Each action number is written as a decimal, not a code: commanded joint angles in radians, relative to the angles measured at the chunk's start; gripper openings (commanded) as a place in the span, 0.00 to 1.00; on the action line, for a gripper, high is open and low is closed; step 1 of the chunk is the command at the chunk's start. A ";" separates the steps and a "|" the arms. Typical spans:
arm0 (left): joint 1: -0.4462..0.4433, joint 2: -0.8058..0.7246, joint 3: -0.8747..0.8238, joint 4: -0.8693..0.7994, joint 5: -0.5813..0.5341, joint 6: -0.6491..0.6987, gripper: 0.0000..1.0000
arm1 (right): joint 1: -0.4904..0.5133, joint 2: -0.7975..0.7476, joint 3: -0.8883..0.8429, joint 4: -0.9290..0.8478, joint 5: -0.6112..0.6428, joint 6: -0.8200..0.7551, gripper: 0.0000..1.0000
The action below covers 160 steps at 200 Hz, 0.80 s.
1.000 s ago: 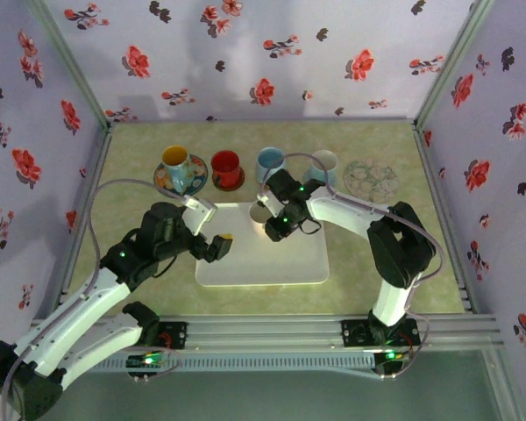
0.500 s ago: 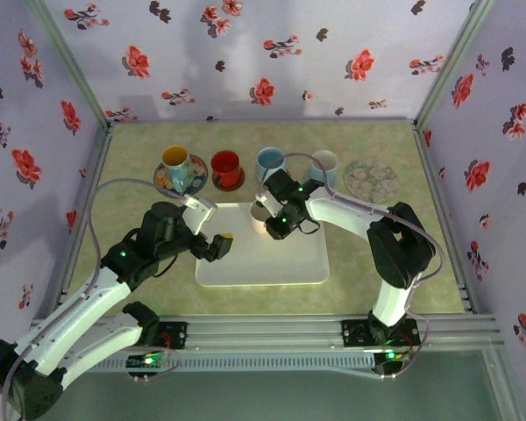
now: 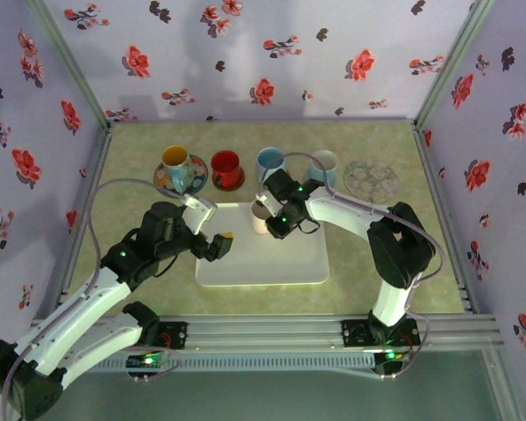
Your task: Place the cup by the coaster
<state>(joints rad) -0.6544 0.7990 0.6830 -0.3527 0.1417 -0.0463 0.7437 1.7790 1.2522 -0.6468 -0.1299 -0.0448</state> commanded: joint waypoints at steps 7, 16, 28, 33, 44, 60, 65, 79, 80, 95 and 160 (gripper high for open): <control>0.007 -0.006 -0.004 0.034 -0.004 -0.009 1.00 | 0.007 -0.016 0.033 0.005 0.021 -0.007 0.08; 0.007 -0.006 0.001 0.043 -0.008 -0.007 1.00 | 0.008 -0.021 0.036 0.001 0.024 -0.006 0.05; 0.007 -0.006 0.006 0.050 -0.012 -0.002 1.00 | 0.007 -0.033 0.039 -0.001 0.024 -0.006 0.02; 0.007 -0.006 0.010 0.053 -0.013 0.001 1.00 | 0.008 -0.038 0.039 -0.002 0.024 -0.006 0.01; 0.006 -0.004 0.015 0.056 -0.013 0.007 1.00 | 0.007 -0.051 0.040 -0.006 0.023 -0.004 0.00; 0.007 -0.001 0.023 0.059 -0.013 0.009 1.00 | 0.006 -0.067 0.041 -0.011 0.017 -0.004 0.00; 0.007 0.000 0.025 0.060 -0.013 0.010 1.00 | 0.005 -0.071 0.042 -0.014 0.014 -0.005 0.00; 0.007 0.002 0.032 0.063 -0.013 0.009 1.00 | 0.006 -0.082 0.047 -0.021 0.010 -0.006 0.00; 0.007 0.002 0.033 0.064 -0.013 0.009 1.00 | 0.006 -0.083 0.047 -0.021 0.009 -0.006 0.00; 0.006 0.002 0.038 0.068 -0.013 0.009 1.00 | 0.005 -0.098 0.052 -0.028 0.001 -0.008 0.00; 0.006 0.030 0.095 0.078 -0.009 0.049 1.00 | -0.031 -0.204 0.067 -0.025 -0.062 0.027 0.00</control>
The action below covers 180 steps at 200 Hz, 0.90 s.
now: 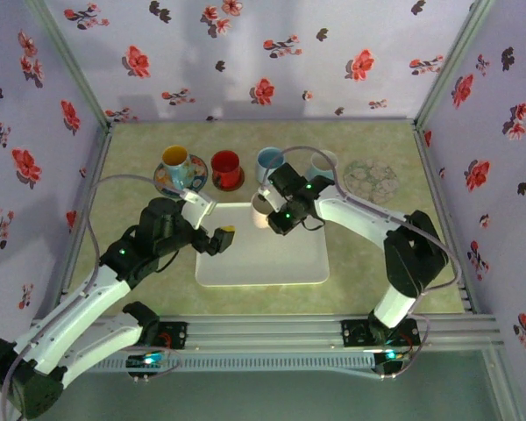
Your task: Place the cup by the coaster
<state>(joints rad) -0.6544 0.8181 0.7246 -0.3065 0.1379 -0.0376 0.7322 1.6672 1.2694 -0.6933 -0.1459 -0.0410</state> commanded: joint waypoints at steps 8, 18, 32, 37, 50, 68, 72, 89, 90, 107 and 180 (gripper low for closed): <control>0.005 0.015 0.063 0.035 -0.004 0.046 1.00 | -0.027 -0.111 0.049 0.022 -0.050 0.029 0.00; 0.004 0.023 0.075 0.035 -0.001 0.054 1.00 | -0.039 -0.132 0.052 0.019 -0.056 0.034 0.00; 0.004 0.033 0.089 0.046 0.003 0.061 1.00 | -0.056 -0.159 0.057 0.013 -0.065 0.041 0.00; 0.003 0.039 0.091 0.051 0.005 0.062 1.00 | -0.062 -0.171 0.058 0.011 -0.070 0.041 0.00; 0.000 0.056 0.101 0.069 0.013 0.062 1.00 | -0.081 -0.199 0.059 0.008 -0.079 0.042 0.00; -0.006 0.087 0.108 0.106 0.031 0.056 1.00 | -0.106 -0.233 0.062 -0.001 -0.075 0.040 0.00; -0.007 0.094 0.108 0.117 0.036 0.052 1.00 | -0.112 -0.239 0.063 -0.008 -0.073 0.039 0.00; -0.015 0.125 0.107 0.164 0.051 0.045 1.00 | -0.136 -0.265 0.065 -0.026 -0.052 0.039 0.00; -0.015 0.128 0.107 0.167 0.052 0.044 1.00 | -0.137 -0.267 0.065 -0.027 -0.051 0.039 0.00; -0.024 0.164 0.112 0.201 0.065 0.041 1.00 | -0.157 -0.291 0.064 -0.046 -0.006 0.041 0.00; -0.063 0.279 0.137 0.297 0.091 0.035 1.00 | -0.265 -0.373 0.061 -0.134 0.178 0.055 0.00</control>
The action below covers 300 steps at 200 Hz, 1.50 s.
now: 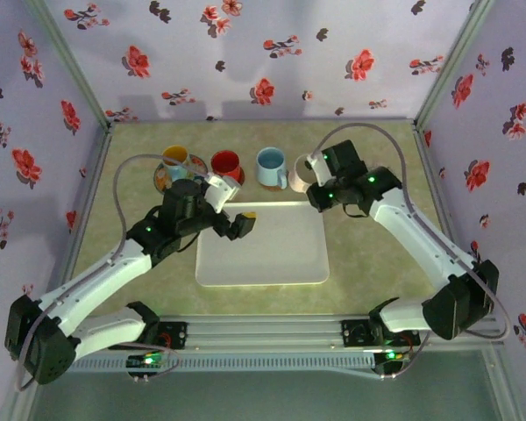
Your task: Place the cup by the coaster
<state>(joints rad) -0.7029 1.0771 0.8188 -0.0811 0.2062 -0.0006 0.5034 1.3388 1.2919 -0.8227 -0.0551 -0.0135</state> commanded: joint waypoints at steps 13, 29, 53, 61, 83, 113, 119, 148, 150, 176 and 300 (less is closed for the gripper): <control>-0.019 0.033 0.043 0.081 0.023 -0.005 1.00 | -0.057 -0.049 0.040 -0.011 0.123 0.037 0.00; -0.025 0.052 0.046 0.089 0.027 -0.008 1.00 | -0.081 -0.047 0.040 -0.017 0.163 0.050 0.00; -0.038 0.078 0.051 0.105 0.031 -0.009 1.00 | -0.129 -0.031 0.040 -0.027 0.213 0.083 0.00; -0.043 0.087 0.051 0.114 0.032 -0.010 1.00 | -0.150 -0.021 0.041 -0.031 0.215 0.091 0.00; -0.053 0.109 0.052 0.141 0.038 -0.016 1.00 | -0.196 0.007 0.049 -0.044 0.240 0.115 0.00; -0.068 0.148 0.057 0.171 0.042 -0.023 1.00 | -0.250 0.052 0.057 -0.033 0.285 0.151 0.00; -0.071 0.156 0.058 0.179 0.044 -0.024 1.00 | -0.261 0.066 0.062 -0.032 0.287 0.162 0.00; -0.079 0.196 0.062 0.217 0.057 -0.024 1.00 | -0.306 0.130 0.077 -0.007 0.301 0.192 0.00; -0.080 0.199 0.062 0.219 0.059 -0.024 1.00 | -0.309 0.134 0.077 -0.002 0.301 0.193 0.00; -0.083 0.232 0.063 0.247 0.071 -0.056 1.00 | -0.344 0.185 0.090 0.017 0.304 0.193 0.00; -0.084 0.340 0.086 0.305 0.092 -0.085 1.00 | -0.439 0.518 0.300 -0.019 0.325 0.175 0.00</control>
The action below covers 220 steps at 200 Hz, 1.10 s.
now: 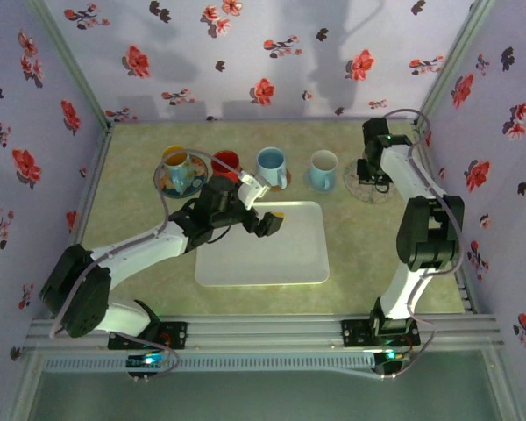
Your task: Place the cup by the coaster
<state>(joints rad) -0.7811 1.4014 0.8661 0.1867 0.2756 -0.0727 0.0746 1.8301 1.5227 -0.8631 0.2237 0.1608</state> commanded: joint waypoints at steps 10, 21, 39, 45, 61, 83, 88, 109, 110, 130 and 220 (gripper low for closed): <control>-0.007 0.020 0.040 0.036 0.022 -0.015 1.00 | -0.014 0.043 0.081 0.020 0.046 0.005 0.00; -0.008 0.027 0.044 0.034 0.022 -0.015 1.00 | -0.019 0.062 0.093 0.016 0.039 0.009 0.00; -0.006 0.035 0.051 0.032 0.021 -0.015 1.00 | -0.029 0.088 0.108 0.012 0.033 0.014 0.00; -0.007 0.036 0.054 0.032 0.022 -0.016 1.00 | -0.033 0.098 0.111 0.010 0.026 0.014 0.00; -0.008 0.039 0.059 0.031 0.022 -0.016 1.00 | -0.041 0.113 0.116 0.010 0.007 0.011 0.00; -0.006 0.047 0.067 0.021 0.025 -0.006 1.00 | -0.051 0.131 0.123 0.012 -0.019 0.008 0.01; -0.007 0.048 0.069 0.016 0.025 -0.003 1.00 | -0.053 0.136 0.127 0.009 -0.023 0.008 0.01; -0.007 0.054 0.085 -0.005 0.027 0.007 1.00 | -0.058 0.156 0.139 0.006 -0.032 0.011 0.01; -0.007 0.054 0.086 -0.005 0.027 0.008 1.00 | -0.058 0.156 0.139 0.006 -0.033 0.011 0.01; -0.006 0.053 0.093 -0.011 0.028 0.011 1.00 | -0.059 0.165 0.139 0.012 -0.047 0.012 0.03; -0.006 0.034 0.109 -0.071 0.025 0.036 1.00 | -0.063 0.192 0.132 0.011 -0.061 0.011 0.13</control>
<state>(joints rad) -0.7811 1.4429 0.9394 0.1375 0.2897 -0.0662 0.0193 2.0129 1.6226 -0.8658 0.1646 0.1612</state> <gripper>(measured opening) 0.994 0.187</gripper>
